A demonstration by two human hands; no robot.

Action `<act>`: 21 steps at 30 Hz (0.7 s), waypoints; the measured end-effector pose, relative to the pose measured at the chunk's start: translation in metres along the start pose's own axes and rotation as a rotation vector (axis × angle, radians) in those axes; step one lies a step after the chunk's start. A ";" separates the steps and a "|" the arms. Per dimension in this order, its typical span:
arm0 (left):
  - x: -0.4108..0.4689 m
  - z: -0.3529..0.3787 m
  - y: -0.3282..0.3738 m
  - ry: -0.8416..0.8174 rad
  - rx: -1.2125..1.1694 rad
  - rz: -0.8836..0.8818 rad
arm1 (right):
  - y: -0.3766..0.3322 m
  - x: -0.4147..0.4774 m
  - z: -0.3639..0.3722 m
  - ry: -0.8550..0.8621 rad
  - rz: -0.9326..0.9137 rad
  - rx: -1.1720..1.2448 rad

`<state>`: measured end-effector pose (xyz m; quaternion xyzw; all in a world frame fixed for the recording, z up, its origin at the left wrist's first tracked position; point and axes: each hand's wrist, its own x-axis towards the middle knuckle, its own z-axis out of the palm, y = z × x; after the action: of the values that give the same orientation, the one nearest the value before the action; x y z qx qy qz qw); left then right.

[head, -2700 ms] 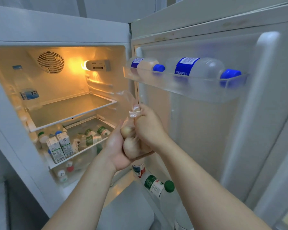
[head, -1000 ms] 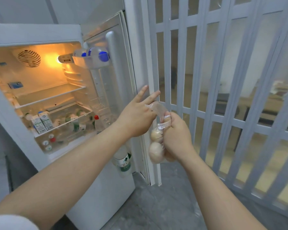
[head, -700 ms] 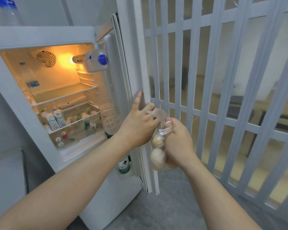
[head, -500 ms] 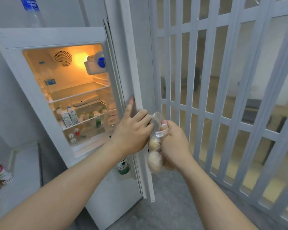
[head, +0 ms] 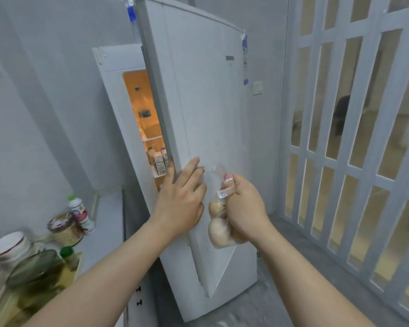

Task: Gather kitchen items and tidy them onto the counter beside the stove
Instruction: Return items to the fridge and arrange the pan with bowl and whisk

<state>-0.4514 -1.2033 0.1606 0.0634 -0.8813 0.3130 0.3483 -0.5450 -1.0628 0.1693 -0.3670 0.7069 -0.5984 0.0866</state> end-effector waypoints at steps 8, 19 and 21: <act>-0.031 0.036 -0.074 -0.207 0.095 -0.132 | -0.011 0.052 0.069 -0.089 0.015 0.025; -0.042 0.123 -0.169 -0.483 0.092 -0.328 | -0.016 0.122 0.143 -0.097 -0.042 -0.011; -0.040 0.138 -0.181 -0.545 0.086 -0.356 | -0.015 0.133 0.151 -0.089 -0.041 -0.015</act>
<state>-0.4409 -1.4337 0.1494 0.3124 -0.9032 0.2557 0.1460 -0.5490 -1.2640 0.1840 -0.4084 0.6991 -0.5778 0.1029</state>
